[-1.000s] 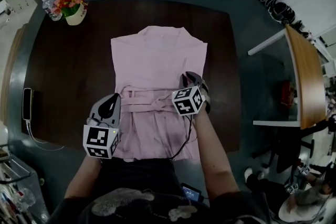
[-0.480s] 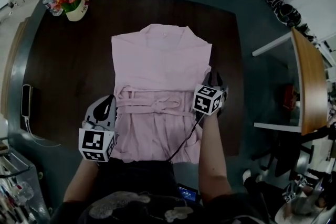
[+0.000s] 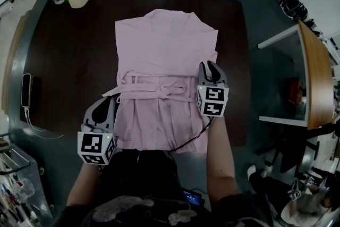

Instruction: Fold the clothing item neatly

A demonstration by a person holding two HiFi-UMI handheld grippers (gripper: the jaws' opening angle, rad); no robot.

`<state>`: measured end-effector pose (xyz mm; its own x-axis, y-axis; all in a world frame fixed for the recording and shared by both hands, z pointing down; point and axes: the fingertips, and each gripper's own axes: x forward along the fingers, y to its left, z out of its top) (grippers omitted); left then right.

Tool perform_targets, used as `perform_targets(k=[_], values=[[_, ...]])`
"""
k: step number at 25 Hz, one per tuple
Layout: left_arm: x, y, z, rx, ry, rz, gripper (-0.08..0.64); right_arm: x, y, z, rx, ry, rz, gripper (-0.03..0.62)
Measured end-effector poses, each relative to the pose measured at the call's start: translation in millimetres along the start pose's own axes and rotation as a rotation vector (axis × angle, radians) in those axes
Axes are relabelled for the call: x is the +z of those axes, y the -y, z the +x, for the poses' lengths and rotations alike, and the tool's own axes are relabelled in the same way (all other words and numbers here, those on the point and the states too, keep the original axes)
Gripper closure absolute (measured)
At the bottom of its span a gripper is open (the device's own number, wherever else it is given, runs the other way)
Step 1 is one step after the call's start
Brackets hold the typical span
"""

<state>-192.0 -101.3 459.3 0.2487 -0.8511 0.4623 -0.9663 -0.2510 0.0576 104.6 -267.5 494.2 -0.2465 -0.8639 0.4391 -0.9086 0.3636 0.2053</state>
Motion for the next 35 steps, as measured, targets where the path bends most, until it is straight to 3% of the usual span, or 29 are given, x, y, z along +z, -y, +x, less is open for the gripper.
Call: perform_targets(k=[2, 5, 7, 10, 14, 18, 22, 27, 29, 32, 35], values=[[-8.8, 1.1, -11.3, -0.007, -0.005, -0.002, 0.551, -15.1, -4.1, 15.0, -0.012, -0.088, -0.038, 0.522], [-20.8, -4.1, -27.0, -0.003, 0.0, -0.005, 0.551, -24.8, 29.6, 8.5, -0.203, -0.138, 0.02, 0.522], [-31.2, -9.0, -38.9, 0.0, 0.003, -0.013, 0.551, -28.3, 49.6, -12.4, -0.31, -0.12, 0.089, 0.522], [-52.9, -11.3, -58.8, -0.011, 0.002, -0.026, 0.551, -27.1, 54.5, -63.6, -0.374, -0.031, 0.183, 0.522], [-83.8, -7.4, -92.8, -0.056, 0.01, -0.023, 0.551, -23.3, 18.3, -145.0, -0.35, 0.12, 0.24, 0.522], [-117.3, 8.2, -136.3, -0.139, 0.016, 0.003, 0.551, -50.9, -36.4, -226.6, -0.32, 0.156, 0.274, 0.522], [-164.7, 22.8, -168.2, -0.217, -0.027, 0.042, 0.549, -118.2, -72.3, -293.9, -0.379, 0.09, 0.271, 0.522], [-222.9, 41.0, -186.7, -0.317, -0.066, 0.011, 0.549, -219.6, -97.2, -356.6, -0.389, -0.05, 0.327, 0.517], [-239.0, 41.2, -187.8, -0.313, -0.055, 0.0, 0.549, -252.0, -93.7, -369.8, -0.411, -0.076, 0.323, 0.494], [-258.2, 36.9, -176.9, -0.27, -0.023, 0.003, 0.545, -299.0, -88.3, -363.1, -0.378, -0.115, 0.327, 0.46], [-278.1, 40.1, -152.0, -0.256, -0.002, 0.035, 0.433, -339.5, -78.7, -336.0, -0.308, -0.137, 0.308, 0.405]])
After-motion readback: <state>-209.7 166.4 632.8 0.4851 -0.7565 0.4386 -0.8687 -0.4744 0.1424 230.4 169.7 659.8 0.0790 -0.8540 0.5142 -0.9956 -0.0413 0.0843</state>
